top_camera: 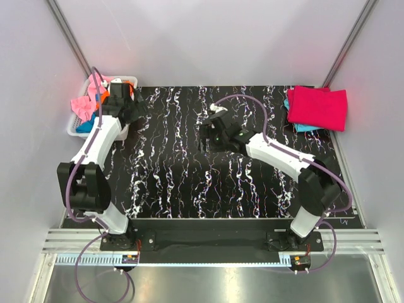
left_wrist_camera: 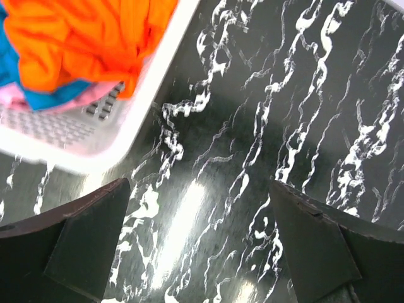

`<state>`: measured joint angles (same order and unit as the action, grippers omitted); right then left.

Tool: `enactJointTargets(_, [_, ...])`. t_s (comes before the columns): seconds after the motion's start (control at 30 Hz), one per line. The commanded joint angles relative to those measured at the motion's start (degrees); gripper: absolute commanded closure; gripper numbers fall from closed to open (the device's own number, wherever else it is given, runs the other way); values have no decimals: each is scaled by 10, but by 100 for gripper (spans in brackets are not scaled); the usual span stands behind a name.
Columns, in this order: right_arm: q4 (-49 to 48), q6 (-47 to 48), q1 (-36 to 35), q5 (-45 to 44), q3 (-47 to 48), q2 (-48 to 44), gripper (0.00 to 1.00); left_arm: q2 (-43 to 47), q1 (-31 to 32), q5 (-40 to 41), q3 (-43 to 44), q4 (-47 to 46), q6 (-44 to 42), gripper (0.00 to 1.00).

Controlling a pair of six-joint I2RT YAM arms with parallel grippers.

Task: Fold and stack the t-shirts
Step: Grab the tshirt from the pile

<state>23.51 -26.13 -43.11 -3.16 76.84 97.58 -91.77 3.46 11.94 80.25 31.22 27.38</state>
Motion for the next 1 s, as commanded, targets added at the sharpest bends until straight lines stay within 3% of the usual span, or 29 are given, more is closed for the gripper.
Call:
enactJointTargets(0.0, [-37,-23,35,51,-14,-21,17,-31,-32,-60,71,-36,-25,1])
enactJointTargets(0.23, [-51,-22,45,63,-17,-2,17,-146,-96,-59,169,-30,8,1])
enactJointTargets(0.4, [-54,-22,55,76,-13,24,17,-206,-98,4,226,-29,-1,3])
enactJointTargets(0.43, [-56,-23,57,75,-13,30,17,-227,-99,8,233,-30,-7,16])
enactJointTargets(0.57, [-57,-26,70,82,-14,44,18,-275,-107,8,264,-22,7,33])
enactJointTargets(0.87, [-57,-25,96,103,-13,54,18,-338,-115,24,295,-20,44,35])
enactJointTargets(0.97, [-56,-25,99,108,-7,60,18,-352,-116,10,303,-21,49,51])
